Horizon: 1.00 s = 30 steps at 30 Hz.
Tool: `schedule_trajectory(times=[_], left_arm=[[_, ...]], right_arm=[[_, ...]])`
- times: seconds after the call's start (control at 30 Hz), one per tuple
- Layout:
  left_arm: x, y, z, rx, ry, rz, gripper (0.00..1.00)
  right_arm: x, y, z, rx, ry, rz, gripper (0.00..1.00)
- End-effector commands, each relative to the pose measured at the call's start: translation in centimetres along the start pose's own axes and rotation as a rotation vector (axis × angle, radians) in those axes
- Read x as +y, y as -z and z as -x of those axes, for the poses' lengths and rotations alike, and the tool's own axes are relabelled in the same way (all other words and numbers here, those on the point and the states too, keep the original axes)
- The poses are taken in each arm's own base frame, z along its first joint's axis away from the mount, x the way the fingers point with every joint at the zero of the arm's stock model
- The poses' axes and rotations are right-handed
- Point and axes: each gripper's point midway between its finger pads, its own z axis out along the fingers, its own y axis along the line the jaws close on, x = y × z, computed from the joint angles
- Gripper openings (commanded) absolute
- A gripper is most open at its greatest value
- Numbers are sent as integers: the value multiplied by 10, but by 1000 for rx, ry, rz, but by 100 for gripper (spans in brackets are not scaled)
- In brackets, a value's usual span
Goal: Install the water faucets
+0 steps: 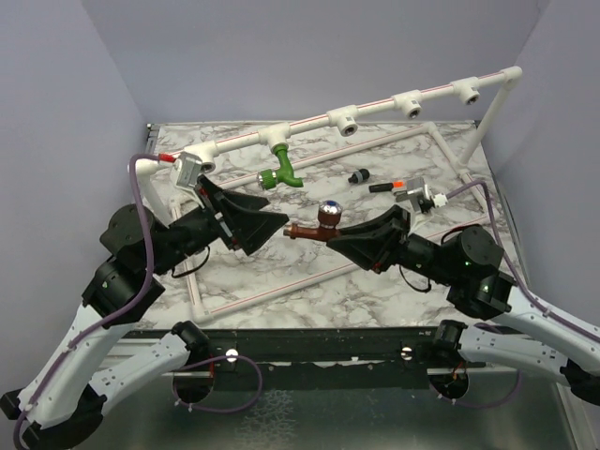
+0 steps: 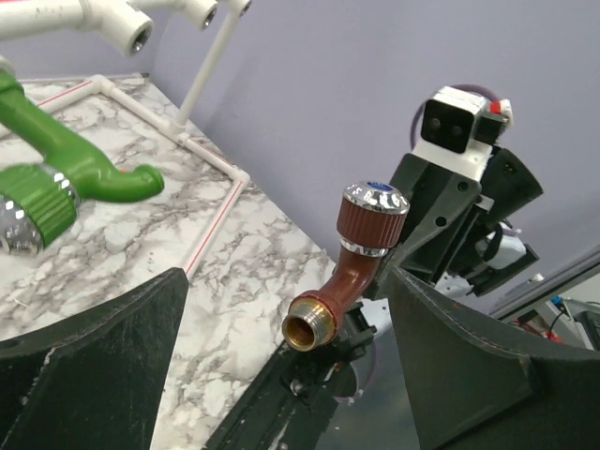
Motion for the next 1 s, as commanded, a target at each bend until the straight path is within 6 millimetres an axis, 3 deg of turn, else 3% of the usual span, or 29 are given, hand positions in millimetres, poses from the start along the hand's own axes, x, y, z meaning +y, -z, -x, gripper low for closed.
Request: schedule_trajectory(times=[0.0,0.2,0.43,0.77,0.97], left_arm=[[5,-18,16,25,-109,44,88],[17,-49,40,73,-184,153,88],[38,-88,56,102,-192,270,85],[54,-141,37,206,-154,250,78],[67,-168,24,264,-144,249,62]], right_arm=[[-20,16,17,4,109,-150,1],[-37,34,28,2,156,-277,1],[-50,46,27,12,175,-352,1],[-59,52,23,38,193,-400,1],[-60,54,19,44,195,-401,1]])
